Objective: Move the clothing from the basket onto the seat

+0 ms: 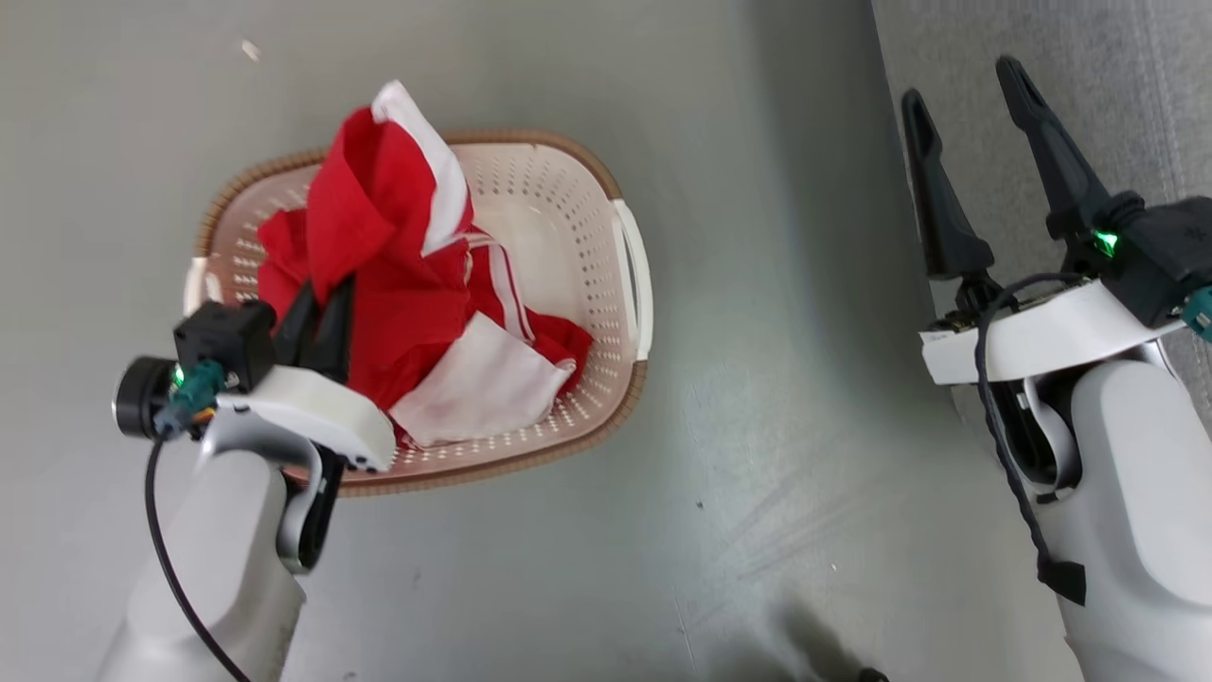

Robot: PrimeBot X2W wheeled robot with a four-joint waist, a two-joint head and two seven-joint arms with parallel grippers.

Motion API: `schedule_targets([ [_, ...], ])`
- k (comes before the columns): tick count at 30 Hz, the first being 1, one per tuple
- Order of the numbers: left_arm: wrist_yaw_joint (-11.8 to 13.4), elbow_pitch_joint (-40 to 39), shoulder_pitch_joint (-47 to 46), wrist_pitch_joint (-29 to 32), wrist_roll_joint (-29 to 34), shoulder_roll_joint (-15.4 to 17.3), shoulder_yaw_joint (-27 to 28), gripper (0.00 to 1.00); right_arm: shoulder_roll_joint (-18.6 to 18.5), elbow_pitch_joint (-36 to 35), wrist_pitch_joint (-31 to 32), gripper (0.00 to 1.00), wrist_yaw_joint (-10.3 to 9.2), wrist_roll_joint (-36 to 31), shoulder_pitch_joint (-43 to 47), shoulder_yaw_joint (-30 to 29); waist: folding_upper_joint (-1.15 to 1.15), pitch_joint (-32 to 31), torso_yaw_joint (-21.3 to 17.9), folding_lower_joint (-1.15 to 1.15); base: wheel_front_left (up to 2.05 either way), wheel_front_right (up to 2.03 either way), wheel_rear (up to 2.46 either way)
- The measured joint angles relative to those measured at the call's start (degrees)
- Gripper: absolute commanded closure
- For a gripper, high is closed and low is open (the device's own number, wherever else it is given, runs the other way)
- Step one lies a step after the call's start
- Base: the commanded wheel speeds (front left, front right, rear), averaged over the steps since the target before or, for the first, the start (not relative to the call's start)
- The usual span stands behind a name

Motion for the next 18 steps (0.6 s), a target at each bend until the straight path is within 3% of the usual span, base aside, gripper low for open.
schedule_targets([
  [18, -1.6, -3.8, 8.7, -1.6, -3.2, -3.0, -0.8, 1.0, -1.5, 2.1, 0.0, 0.0, 0.0, -1.6, 9.6, -1.9, 0.0, -13.9, 5.7, 0.0, 0.0, 0.0, 0.0],
])
